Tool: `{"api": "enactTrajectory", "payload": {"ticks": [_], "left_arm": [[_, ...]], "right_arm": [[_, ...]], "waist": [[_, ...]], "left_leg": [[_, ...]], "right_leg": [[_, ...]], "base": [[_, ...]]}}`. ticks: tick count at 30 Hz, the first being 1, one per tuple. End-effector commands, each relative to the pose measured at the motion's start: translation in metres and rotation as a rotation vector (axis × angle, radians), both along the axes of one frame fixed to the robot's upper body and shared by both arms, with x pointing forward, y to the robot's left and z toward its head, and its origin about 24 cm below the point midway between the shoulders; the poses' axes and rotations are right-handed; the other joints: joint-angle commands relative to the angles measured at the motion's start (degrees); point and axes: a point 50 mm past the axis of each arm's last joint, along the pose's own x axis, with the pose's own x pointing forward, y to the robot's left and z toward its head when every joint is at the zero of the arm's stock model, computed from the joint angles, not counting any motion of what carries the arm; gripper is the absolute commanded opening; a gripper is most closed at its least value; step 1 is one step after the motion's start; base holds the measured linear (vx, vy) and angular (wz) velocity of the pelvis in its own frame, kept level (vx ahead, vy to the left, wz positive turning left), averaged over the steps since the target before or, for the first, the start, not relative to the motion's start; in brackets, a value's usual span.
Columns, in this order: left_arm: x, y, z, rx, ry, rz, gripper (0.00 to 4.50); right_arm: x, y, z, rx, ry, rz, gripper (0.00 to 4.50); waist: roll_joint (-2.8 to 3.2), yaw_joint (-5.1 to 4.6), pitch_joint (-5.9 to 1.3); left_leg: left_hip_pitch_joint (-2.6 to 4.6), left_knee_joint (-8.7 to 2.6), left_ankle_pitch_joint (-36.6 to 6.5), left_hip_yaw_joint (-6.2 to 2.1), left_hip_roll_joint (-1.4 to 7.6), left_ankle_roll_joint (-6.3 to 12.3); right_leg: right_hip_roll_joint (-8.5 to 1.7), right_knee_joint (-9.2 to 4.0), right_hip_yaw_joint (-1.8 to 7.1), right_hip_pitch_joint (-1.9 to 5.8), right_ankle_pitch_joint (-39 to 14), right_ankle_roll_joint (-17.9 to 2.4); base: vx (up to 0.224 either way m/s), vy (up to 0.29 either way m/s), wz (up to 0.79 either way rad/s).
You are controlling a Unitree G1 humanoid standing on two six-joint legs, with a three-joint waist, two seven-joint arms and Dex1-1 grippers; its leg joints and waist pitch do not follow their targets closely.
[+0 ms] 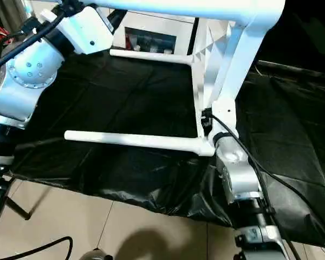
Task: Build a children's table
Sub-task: Flip table
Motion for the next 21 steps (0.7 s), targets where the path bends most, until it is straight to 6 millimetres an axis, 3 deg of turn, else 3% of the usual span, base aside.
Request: {"api": "enactTrajectory", "payload": {"ticks": [1,3,4,6,7,8,9,12,13,14,15,19,21], "left_arm": [[0.001,-0.002,0.001,-0.001,0.027,-0.024,3.04],[0.000,-0.002,0.002,-0.012,0.033,-0.029,2.90],[-0.001,0.000,0.004,-0.047,0.041,-0.039,2.83],[-0.003,0.005,0.007,-0.109,0.055,-0.050,2.72],[-0.004,0.011,0.010,-0.164,0.059,-0.049,2.67],[-0.005,0.016,0.011,-0.188,0.063,-0.045,2.65],[-0.006,0.020,0.012,-0.209,0.066,-0.042,2.64],[-0.010,0.040,0.018,-0.347,0.071,-0.030,2.60],[-0.011,0.043,0.019,-0.365,0.069,-0.028,2.59],[-0.012,0.051,0.021,-0.408,0.072,-0.019,2.58],[-0.013,0.052,0.021,-0.412,0.072,-0.018,2.56],[-0.018,0.068,0.024,-0.535,0.082,-0.015,2.41],[-0.020,0.073,0.022,-0.631,0.103,-0.027,2.33]], "right_arm": [[0.003,-0.004,0.011,-0.035,-0.060,0.014,2.07],[0.004,-0.006,0.014,-0.046,-0.074,0.019,2.06],[0.004,-0.011,0.021,-0.061,-0.097,0.019,2.06],[0.005,-0.018,0.030,-0.081,-0.127,0.016,2.06],[0.006,-0.027,0.040,-0.099,-0.157,0.007,2.06],[0.006,-0.032,0.047,-0.102,-0.178,0.002,2.06],[0.007,-0.037,0.053,-0.105,-0.197,-0.003,2.06],[0.006,-0.065,0.094,-0.164,-0.305,-0.037,2.04],[0.005,-0.070,0.101,-0.175,-0.324,-0.044,2.04],[0.003,-0.079,0.121,-0.191,-0.384,-0.059,2.03],[0.003,-0.080,0.124,-0.193,-0.391,-0.061,2.03],[-0.003,-0.093,0.179,-0.235,-0.550,-0.026,2.03],[-0.007,-0.093,0.196,-0.258,-0.590,0.011,2.03]], "waist": [[0.61,0.21,-3.96],[0.65,0.26,-3.94],[1.01,0.28,-3.90],[0.63,0.35,-3.96],[0.52,0.36,-3.96],[1.16,0.41,-4.05],[0.91,0.36,-4.12],[0.93,0.75,-4.61],[0.80,0.92,-4.81],[1.01,1.17,-4.70],[0.99,1.20,-4.70],[1.10,1.64,-4.87],[1.40,1.63,-4.69]], "left_leg": [[1.07,-4.43,-4.9,-2.24,3.77,-2.26],[1.06,-4.43,-5.3,-2.20,3.75,-2.38],[1.03,-4.47,-5.4,-2.28,3.76,-2.43],[1.10,-4.29,-5.0,-2.12,3.72,-2.17],[0.80,-4.16,-3.7,-2.03,3.57,-1.40],[0.75,-4.05,-2.7,-2.03,3.58,-0.71],[0.56,-3.89,-2.0,-1.98,3.48,-0.26],[-0.02,-3.15,2.5,-1.66,3.02,2.93],[-0.69,-2.67,4.9,-1.52,2.53,4.61],[-0.86,-2.38,5.3,-1.34,2.40,5.78],[-0.96,-2.29,5.1,-1.36,2.30,6.02],[-1.14,-1.92,5.0,-1.37,2.54,6.66],[-1.13,-1.85,4.4,-1.36,2.82,7.04]], "right_leg": [[-5.85,-3.30,3.44,2.90,2.3,-10.0],[-5.91,-3.34,3.46,2.90,1.9,-10.1],[-5.92,-3.35,3.47,2.96,1.4,-10.0],[-5.88,-3.26,3.48,3.01,1.9,-10.2],[-5.89,-3.06,3.53,3.23,3.1,-10.6],[-5.87,-3.03,3.48,3.17,4.3,-10.9],[-5.75,-2.90,3.50,3.31,5.1,-11.0],[-5.43,-2.07,3.42,3.56,10.4,-12.4],[-5.20,-1.68,3.41,3.79,13.5,-12.1],[-5.16,-1.70,3.44,3.30,14.5,-11.5],[-5.05,-1.69,3.35,3.36,14.1,-11.3],[-4.54,-1.38,3.02,2.93,11.7,-11.2],[-4.57,-1.44,2.96,2.50,10.3,-11.5]], "base": [[0.000,0.000,0.00],[0.000,0.000,0.00],[0.000,0.000,0.00],[0.000,0.000,0.00],[0.000,0.000,0.00],[0.000,0.000,0.00],[0.000,0.000,0.00],[0.000,0.000,0.00],[0.000,0.000,0.00],[0.000,0.000,0.00],[0.000,0.000,0.00],[0.000,0.000,0.00],[0.000,0.000,0.00]]}}
